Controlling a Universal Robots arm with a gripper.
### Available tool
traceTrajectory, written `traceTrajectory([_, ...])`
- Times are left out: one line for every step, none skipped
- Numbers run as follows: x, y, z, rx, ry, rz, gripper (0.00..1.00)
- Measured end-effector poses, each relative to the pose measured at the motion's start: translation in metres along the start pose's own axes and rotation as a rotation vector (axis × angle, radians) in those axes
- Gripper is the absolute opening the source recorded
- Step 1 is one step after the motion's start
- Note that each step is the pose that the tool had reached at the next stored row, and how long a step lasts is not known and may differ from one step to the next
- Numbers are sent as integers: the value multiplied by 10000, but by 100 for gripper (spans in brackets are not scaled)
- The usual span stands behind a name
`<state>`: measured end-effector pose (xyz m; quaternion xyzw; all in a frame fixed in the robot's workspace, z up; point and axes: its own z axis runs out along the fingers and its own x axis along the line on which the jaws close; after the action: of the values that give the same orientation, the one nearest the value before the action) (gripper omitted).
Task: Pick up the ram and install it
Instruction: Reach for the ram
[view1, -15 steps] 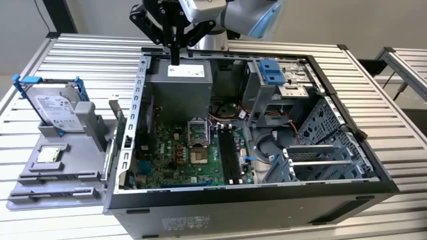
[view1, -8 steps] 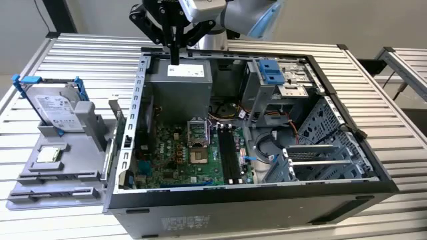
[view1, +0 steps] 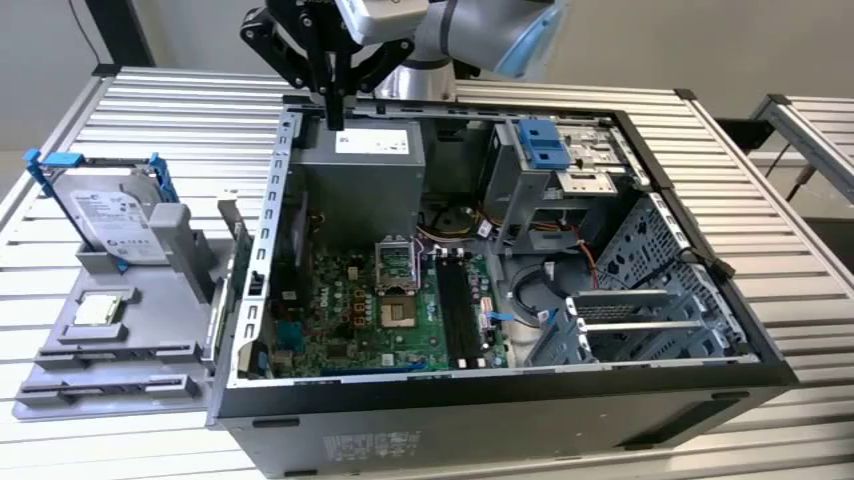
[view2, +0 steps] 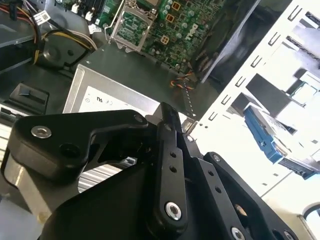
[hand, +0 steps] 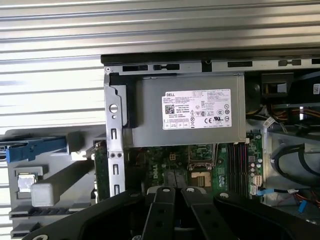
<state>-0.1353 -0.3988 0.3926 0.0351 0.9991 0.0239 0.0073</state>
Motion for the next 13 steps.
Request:
traceTrajectory([27, -2, 0, -1, 0, -2, 0])
traceTrajectory([50, -4, 0, -1, 0, -8, 0])
traceTrajectory([76, -5, -1, -1, 1, -14, 0])
traceTrajectory([102, -7, -1, -1, 1, -19, 0])
traceTrajectory([128, -9, -2, -2, 0, -24, 0])
traceTrajectory([147, -10, -2, -1, 1, -29, 0])
traceTrajectory([163, -11, -3, -1, 2, -36, 0])
traceTrajectory([176, -12, -3, -1, 1, -40, 0])
traceTrajectory([187, -13, -3, -2, 1, -43, 0])
traceTrajectory([199, -14, -3, -1, 2, -45, 0])
traceTrajectory([213, -15, -3, -2, 2, -46, 0])
traceTrajectory([229, -16, -4, -1, 2, -51, 0])
traceTrajectory([250, -18, -4, -1, 3, -57, 0])
